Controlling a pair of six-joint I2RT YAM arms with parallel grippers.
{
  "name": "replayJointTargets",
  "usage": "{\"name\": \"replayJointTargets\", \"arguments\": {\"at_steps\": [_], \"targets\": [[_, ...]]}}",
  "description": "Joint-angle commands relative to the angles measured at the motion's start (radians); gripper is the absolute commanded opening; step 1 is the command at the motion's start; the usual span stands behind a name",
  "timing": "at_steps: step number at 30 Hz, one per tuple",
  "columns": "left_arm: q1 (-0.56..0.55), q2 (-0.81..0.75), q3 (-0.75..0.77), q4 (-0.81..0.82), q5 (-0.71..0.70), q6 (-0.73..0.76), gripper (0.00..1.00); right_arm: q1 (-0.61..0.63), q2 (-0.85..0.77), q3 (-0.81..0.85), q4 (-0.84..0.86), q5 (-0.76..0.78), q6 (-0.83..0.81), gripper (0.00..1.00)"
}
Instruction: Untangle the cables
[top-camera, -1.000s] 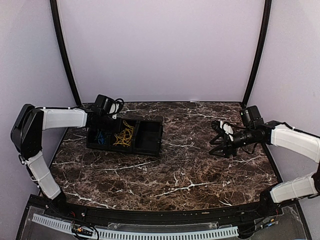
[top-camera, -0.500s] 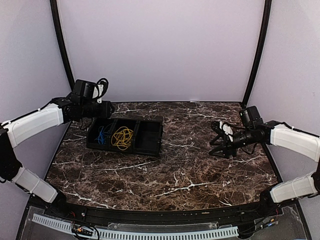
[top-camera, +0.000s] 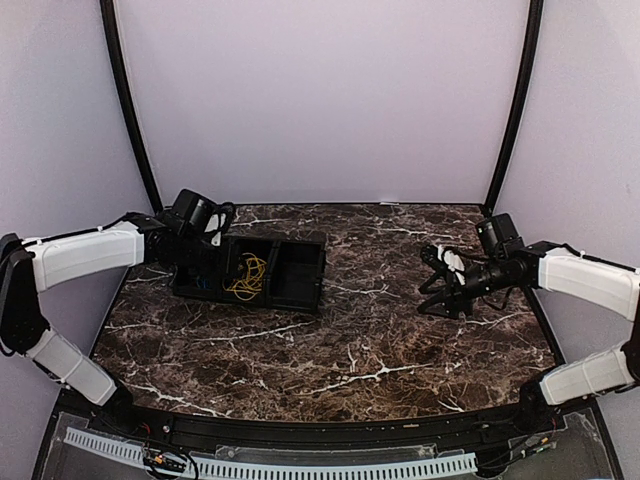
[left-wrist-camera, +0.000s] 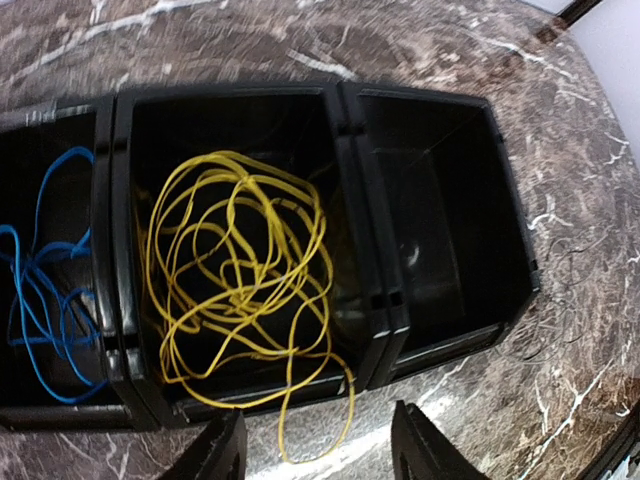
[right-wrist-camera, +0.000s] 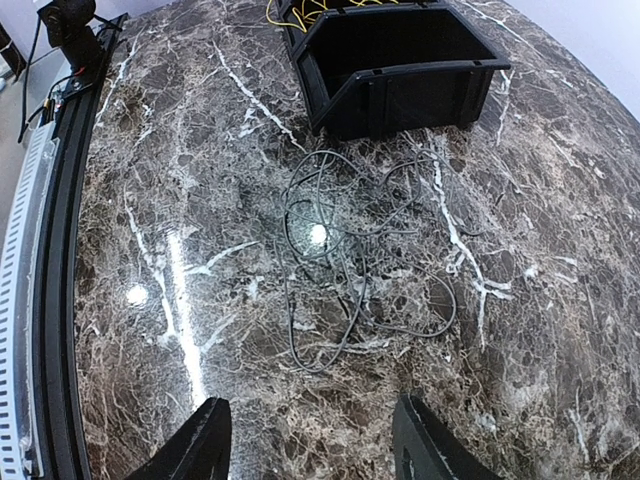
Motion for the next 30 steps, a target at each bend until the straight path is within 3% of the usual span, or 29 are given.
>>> {"name": "replayJointTargets", "arguments": {"at_steps": [1,5,9,11,13,17,23,30], "targets": [[0.004,0.038,-0.038,-0.080,-0.009,-0.136,0.55,-0.003,0.004,0.021,-0.001,-0.003,-0.009,0.57],[0.004,0.085,-0.031,-0.082,-0.006,-0.151,0.48,-0.004,0.001,0.021,-0.001,-0.002,-0.010,0.57],[0.004,0.132,-0.004,-0.074,0.000,-0.146,0.27,-0.003,-0.001,0.021,-0.002,0.000,-0.011,0.57],[0.005,0.150,0.012,-0.063,-0.006,-0.136,0.11,-0.004,-0.001,0.020,-0.003,0.001,-0.012,0.57],[0.005,0.170,0.040,-0.056,-0.022,-0.116,0.03,-0.003,-0.002,0.020,-0.003,0.002,-0.013,0.57],[0.005,0.217,0.092,-0.007,-0.114,-0.053,0.00,-0.003,-0.001,0.020,-0.003,0.003,-0.015,0.57],[0.005,0.265,0.064,0.216,-0.171,0.047,0.00,-0.003,0.015,0.029,-0.019,0.002,-0.018,0.57],[0.001,0.340,0.085,0.219,-0.148,0.062,0.00,-0.004,0.010,0.031,-0.018,-0.020,-0.012,0.57]]}}
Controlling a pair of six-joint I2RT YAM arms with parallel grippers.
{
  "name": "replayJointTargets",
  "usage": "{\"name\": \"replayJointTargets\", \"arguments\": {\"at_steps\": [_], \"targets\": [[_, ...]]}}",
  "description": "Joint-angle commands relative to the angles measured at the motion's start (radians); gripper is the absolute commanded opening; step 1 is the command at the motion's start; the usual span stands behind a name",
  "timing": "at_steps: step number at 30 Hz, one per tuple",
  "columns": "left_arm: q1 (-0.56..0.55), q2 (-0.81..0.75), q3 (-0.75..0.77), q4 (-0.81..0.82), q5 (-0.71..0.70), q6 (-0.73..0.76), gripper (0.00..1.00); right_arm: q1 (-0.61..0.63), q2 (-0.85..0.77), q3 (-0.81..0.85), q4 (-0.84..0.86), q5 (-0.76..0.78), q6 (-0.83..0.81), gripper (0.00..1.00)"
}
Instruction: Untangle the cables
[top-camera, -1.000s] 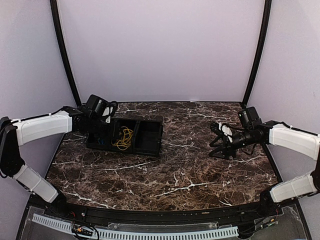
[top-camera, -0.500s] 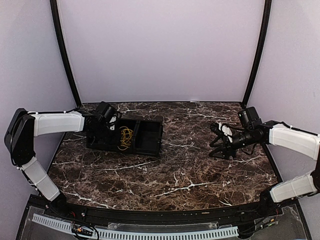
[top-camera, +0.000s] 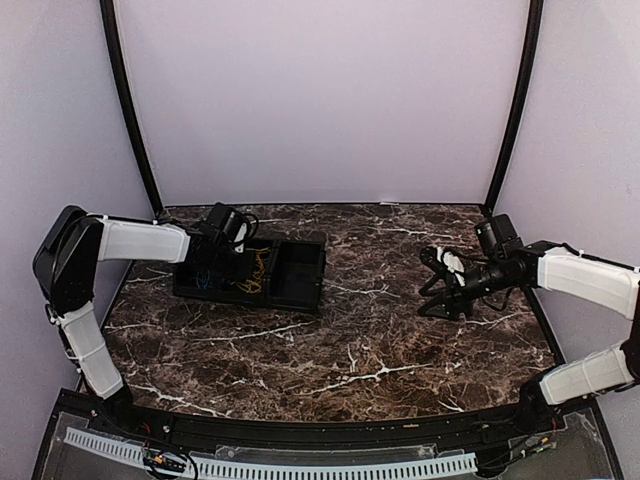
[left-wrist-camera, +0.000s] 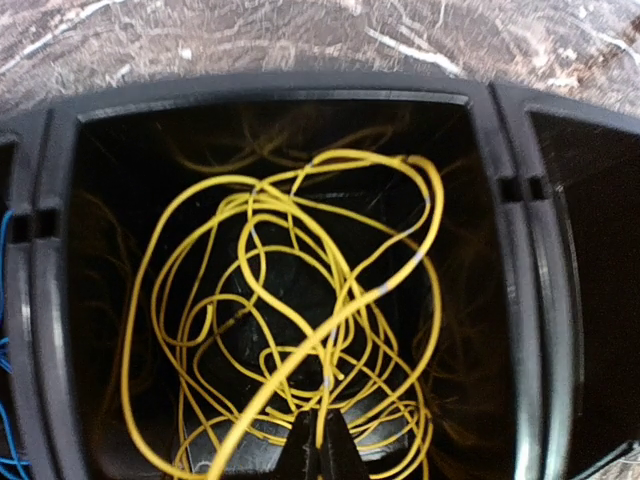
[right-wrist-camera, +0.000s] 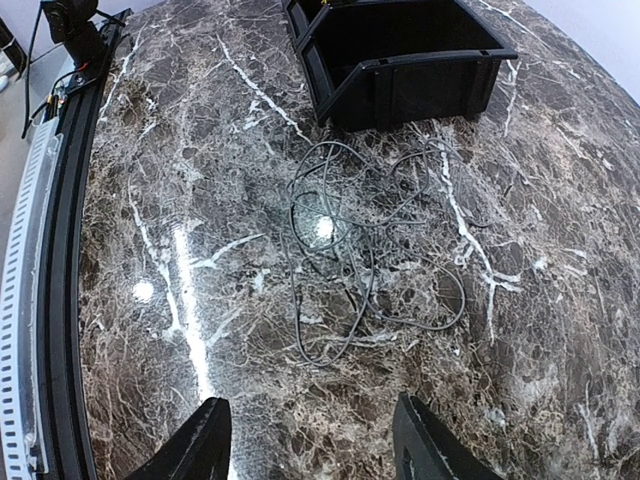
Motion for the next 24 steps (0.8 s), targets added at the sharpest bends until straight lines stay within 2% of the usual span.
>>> {"name": "replayJointTargets", "arguments": {"at_steps": [1,3,7,10,14,16,24], "targets": [[-0.004,-0.008,0.014,0.009,-0.006,0.032,0.00,-0.004,0.002,0.033,0.007,-0.034,0.000,0.57],[-0.007,-0.045,0.016,-0.010,-0.019,0.034,0.02,-0.002,0.011,0.051,0.012,-0.052,0.022,0.56],[-0.011,-0.156,0.008,-0.034,-0.035,0.045,0.19,0.016,0.061,0.102,0.066,-0.026,0.105,0.55],[-0.016,-0.229,0.010,-0.066,-0.062,0.042,0.33,0.052,0.143,0.177,0.043,-0.011,0.129,0.55],[-0.033,-0.341,0.014,-0.115,-0.103,0.052,0.46,0.106,0.278,0.269,0.037,0.056,0.176,0.57],[-0.057,-0.384,0.011,-0.120,-0.102,0.068,0.48,0.121,0.361,0.337,-0.006,0.058,0.181,0.57],[-0.230,-0.502,-0.102,0.113,0.012,0.065,0.51,0.141,0.544,0.470,-0.015,0.050,0.212,0.61]]}}
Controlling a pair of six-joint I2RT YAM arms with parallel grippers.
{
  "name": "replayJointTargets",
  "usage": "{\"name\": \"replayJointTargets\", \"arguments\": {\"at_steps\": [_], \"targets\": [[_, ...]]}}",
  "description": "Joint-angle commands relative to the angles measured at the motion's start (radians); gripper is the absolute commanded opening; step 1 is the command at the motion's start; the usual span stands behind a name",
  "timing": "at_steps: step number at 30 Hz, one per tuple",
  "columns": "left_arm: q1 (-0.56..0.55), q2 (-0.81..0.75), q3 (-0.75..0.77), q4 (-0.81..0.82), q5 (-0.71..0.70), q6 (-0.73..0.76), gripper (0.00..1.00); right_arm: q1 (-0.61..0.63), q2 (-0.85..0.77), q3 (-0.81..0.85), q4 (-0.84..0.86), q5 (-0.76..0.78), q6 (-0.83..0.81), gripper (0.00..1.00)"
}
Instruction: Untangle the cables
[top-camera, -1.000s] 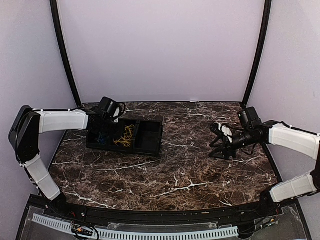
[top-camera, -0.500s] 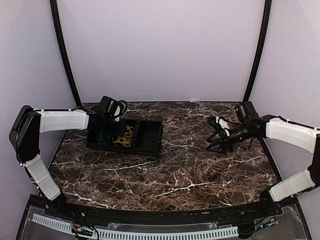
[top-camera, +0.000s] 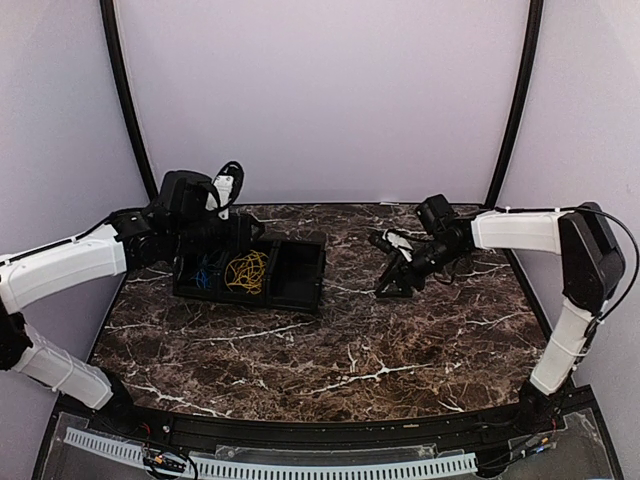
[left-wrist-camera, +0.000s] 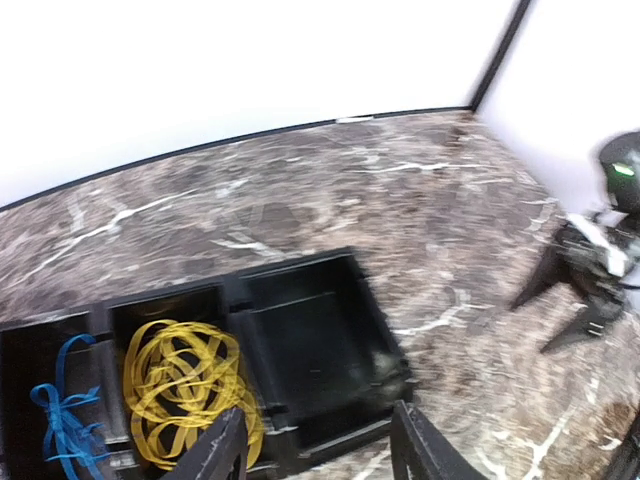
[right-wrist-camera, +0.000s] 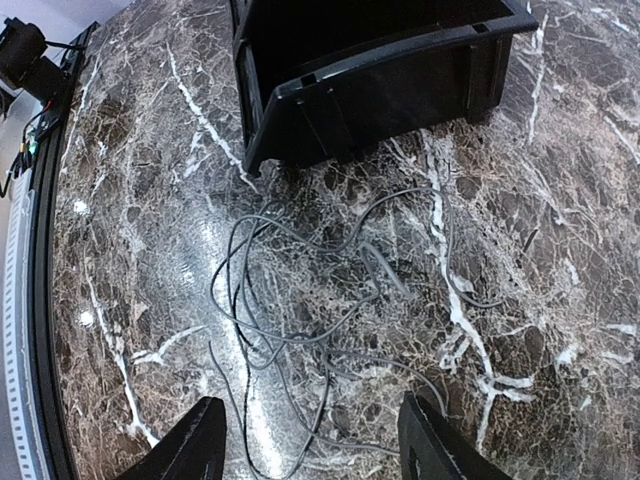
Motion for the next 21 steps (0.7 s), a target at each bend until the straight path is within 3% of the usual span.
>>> {"name": "replayJointTargets", "arguments": {"at_steps": [1,8,16,19,21], "targets": [[-0.092,-0.056,-0.079,0.149,0.069,-0.016,0.51,0.011,0.064,0.081,-0.013,-0.006,0.034,0.61],[-0.223,-0.019,-0.161,0.275,0.070,-0.110,0.50,0.031,0.146,0.159,-0.010,-0.035,0.054,0.62],[-0.305,0.062,-0.171,0.308,0.058,-0.112,0.50,0.039,0.255,0.279,-0.047,-0.088,0.061,0.58],[-0.312,0.081,-0.163,0.317,0.054,-0.110,0.50,0.041,0.289,0.317,-0.069,-0.130,0.057,0.47],[-0.313,0.089,-0.161,0.329,0.053,-0.109,0.50,0.040,0.301,0.331,-0.086,-0.156,0.051,0.30]]}}
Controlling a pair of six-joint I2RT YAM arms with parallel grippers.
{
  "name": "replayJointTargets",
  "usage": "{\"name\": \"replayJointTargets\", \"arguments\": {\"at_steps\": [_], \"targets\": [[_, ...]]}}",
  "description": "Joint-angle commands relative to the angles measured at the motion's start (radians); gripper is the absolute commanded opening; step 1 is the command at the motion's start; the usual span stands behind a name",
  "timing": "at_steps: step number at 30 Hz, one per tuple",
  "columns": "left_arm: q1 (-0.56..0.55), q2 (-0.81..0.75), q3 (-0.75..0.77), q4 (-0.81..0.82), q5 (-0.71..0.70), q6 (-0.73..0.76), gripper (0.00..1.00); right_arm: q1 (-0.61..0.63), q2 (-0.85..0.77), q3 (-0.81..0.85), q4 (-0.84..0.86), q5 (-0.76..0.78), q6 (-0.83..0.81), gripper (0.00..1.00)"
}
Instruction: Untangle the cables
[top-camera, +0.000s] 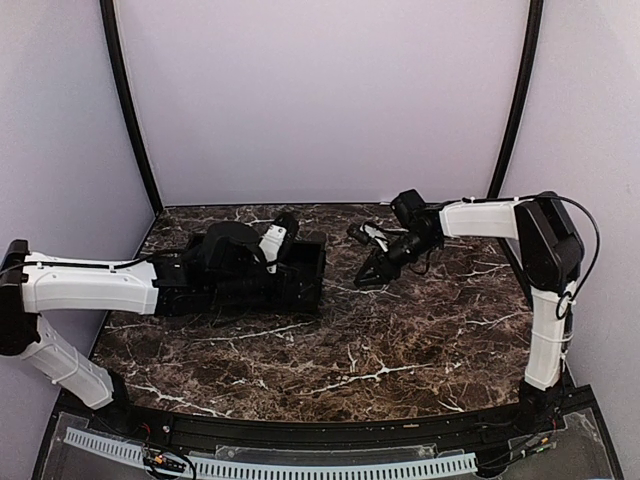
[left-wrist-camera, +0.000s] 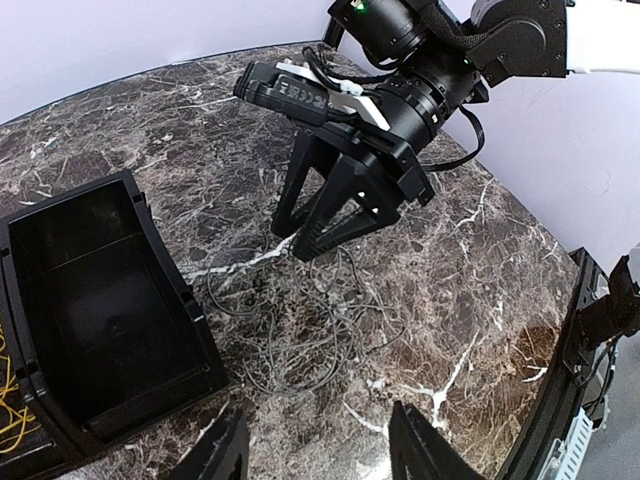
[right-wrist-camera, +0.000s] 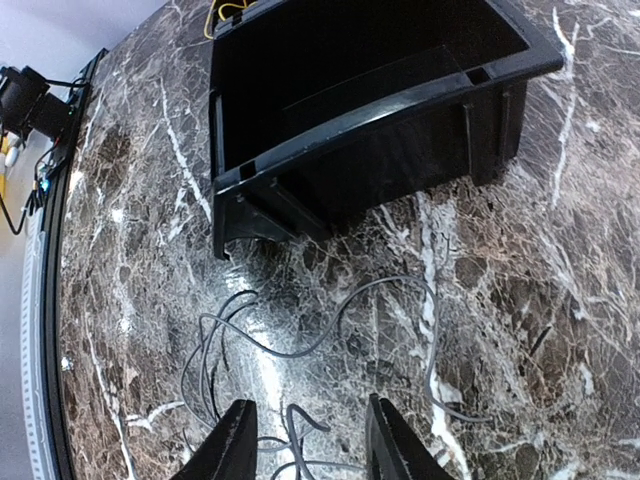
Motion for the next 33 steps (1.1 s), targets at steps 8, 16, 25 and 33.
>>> {"name": "replayJointTargets", "arguments": {"at_steps": [8,16,25,33], "targets": [[-0.015,0.092,0.000,0.150,-0.006,0.043,0.51,0.009,-0.093,0.021,-0.072,-0.138,-0.031,0.00],[-0.054,0.262,0.068,0.356,-0.093,0.155,0.56,0.009,-0.293,0.165,-0.261,-0.209,-0.055,0.00],[-0.068,0.437,0.189,0.654,-0.075,0.212,0.58,0.009,-0.393,0.289,-0.348,-0.240,-0.056,0.00],[-0.068,0.590,0.262,0.772,-0.019,0.206,0.37,0.002,-0.417,0.484,-0.410,-0.261,-0.059,0.00]]}}
